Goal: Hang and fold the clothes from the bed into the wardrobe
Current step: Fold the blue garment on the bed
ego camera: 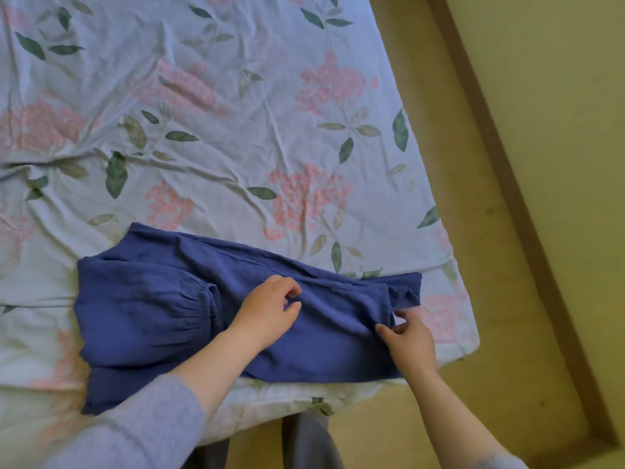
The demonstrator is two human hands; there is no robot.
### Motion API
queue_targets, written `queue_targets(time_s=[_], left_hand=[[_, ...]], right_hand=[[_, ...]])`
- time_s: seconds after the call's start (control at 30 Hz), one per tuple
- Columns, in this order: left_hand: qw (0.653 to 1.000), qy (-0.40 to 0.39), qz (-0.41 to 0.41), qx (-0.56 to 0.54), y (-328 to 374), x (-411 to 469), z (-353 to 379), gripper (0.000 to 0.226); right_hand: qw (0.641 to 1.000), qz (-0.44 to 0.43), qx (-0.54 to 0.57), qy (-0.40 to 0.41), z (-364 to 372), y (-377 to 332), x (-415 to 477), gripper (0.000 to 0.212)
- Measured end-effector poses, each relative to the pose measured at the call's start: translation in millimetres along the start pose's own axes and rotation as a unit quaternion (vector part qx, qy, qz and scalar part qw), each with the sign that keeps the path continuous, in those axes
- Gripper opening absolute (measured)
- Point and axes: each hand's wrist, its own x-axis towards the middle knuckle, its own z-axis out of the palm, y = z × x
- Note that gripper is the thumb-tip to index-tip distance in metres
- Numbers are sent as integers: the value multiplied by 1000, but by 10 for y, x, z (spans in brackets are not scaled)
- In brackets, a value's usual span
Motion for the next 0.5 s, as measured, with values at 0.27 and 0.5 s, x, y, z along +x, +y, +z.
queue_targets(time_s=[0.27,0.5], left_hand=[[1000,19,13,-8,-124,-28,-25,10],[994,12,64,89,-183,20,22,26]], right_hand=[[913,-263,-193,-244,199,371,-650,10],[978,-171,-118,4,109,277,-359,9]])
